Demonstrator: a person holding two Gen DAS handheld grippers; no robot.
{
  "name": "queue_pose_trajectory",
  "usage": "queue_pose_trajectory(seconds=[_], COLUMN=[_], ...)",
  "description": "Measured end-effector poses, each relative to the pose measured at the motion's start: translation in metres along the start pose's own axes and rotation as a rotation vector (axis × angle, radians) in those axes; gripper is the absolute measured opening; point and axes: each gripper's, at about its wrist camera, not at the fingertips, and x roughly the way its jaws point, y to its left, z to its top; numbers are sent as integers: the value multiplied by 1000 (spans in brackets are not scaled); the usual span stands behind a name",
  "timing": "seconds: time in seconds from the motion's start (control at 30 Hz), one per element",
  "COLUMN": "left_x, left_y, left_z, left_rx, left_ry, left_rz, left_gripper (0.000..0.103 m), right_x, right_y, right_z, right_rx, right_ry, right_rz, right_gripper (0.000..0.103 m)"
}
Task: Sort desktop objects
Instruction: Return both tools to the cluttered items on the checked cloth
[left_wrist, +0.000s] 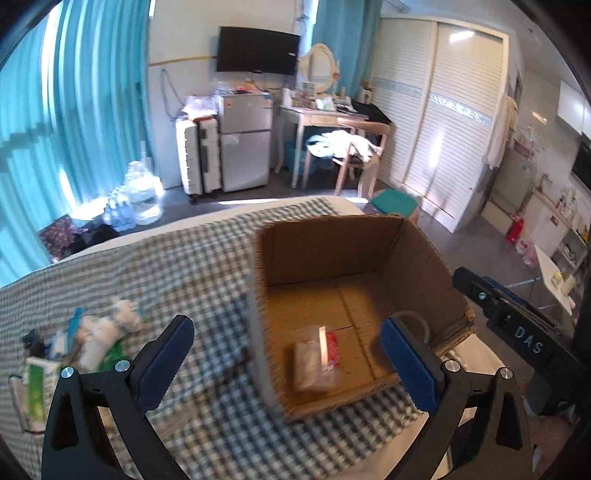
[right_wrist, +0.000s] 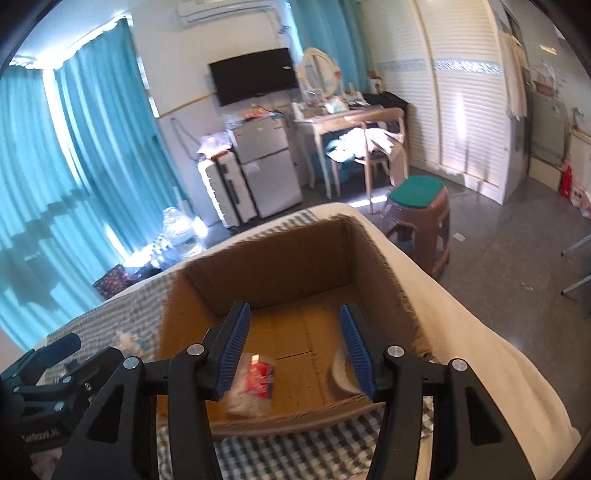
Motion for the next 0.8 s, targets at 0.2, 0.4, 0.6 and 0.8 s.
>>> queue_pose_trajectory(seconds=[0.2, 0.4, 0.6, 0.8], left_x=[-58, -104, -136, -150], left_y=[45, 97, 149, 201], left_z=[-22, -55, -88, -125], left_rx=[-63, -142, -216, -327], left_ry=[-32, -47, -62, -58], left_rz=[109, 199, 305, 392], left_gripper=[103, 103, 103, 103], right_x=[-38, -70, -83, -82], right_y=[52, 123, 177, 217], right_z=[-10, -46, -82, -115], right_rx=[-79, -183, -236, -276], right_ry=[-10, 4, 25, 39], right_rz=[79, 198, 321, 392], right_gripper=[52, 56, 56, 63])
